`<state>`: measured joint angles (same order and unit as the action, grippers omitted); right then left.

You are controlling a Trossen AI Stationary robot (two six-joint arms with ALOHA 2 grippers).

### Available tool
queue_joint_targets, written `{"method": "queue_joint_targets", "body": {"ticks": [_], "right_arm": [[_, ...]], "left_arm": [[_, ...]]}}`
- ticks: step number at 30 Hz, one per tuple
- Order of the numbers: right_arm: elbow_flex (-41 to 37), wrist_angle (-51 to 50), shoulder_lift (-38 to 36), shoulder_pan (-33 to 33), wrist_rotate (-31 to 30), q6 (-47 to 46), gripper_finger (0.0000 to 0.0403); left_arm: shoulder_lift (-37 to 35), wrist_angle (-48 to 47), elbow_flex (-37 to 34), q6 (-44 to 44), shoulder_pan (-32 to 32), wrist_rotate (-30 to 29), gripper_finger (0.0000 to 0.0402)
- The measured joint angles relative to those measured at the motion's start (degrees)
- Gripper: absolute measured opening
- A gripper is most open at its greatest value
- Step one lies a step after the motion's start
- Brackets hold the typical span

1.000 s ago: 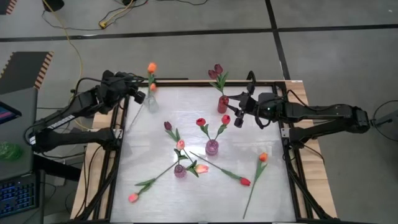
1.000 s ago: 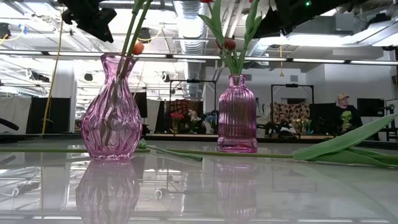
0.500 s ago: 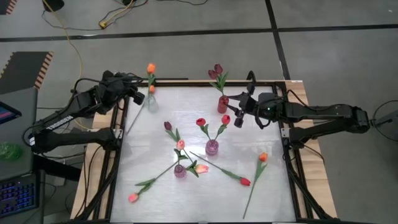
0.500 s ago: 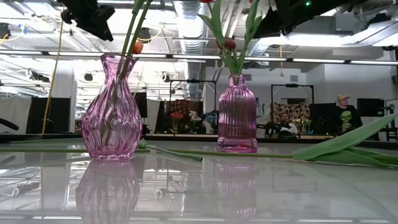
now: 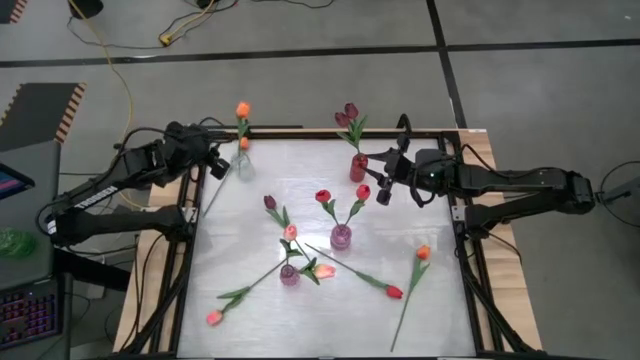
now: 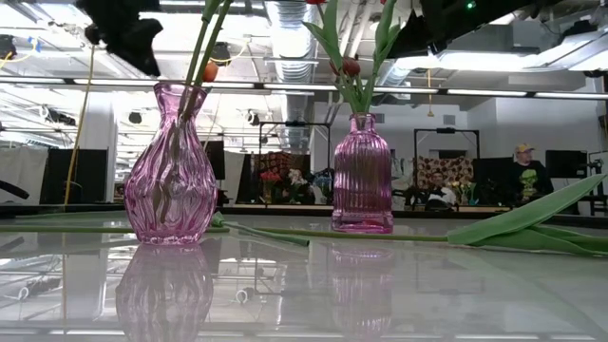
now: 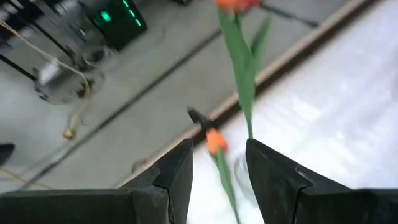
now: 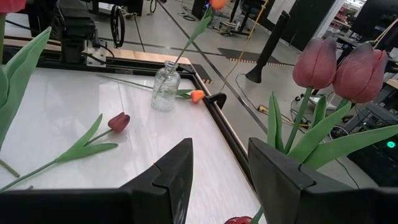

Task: Sort flowers into vase by color
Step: Put the top orange flower into the clear vase

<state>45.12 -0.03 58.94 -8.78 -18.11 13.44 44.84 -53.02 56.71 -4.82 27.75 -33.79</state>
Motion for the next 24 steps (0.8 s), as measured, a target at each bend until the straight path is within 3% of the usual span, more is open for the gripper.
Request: {"method": "queue_joint_targets", "body": {"ticks": [6,10,15,24], "right_arm": [[0.0,0.0,0.0,0.0,0.0,0.0,0.0179],[0.0,0.0,0.0,0.0,0.0,0.0,0.0179],[0.0,0.0,0.0,0.0,0.0,0.0,0.0179],[0.0,-0.2,0.0,0.0,0.0,0.0,0.0179]], "left_arm": [[0.1,-10.0,0.0,-5.0,0.0,8.7,0.0138],[0.7,-14.5,0.0,-10.2,0.0,11.4,0.0138],[2.9,-17.6,-0.1,-13.7,0.0,12.4,0.0138],[8.3,-16.5,-7.1,-13.3,0.0,12.4,0.0138]]}}
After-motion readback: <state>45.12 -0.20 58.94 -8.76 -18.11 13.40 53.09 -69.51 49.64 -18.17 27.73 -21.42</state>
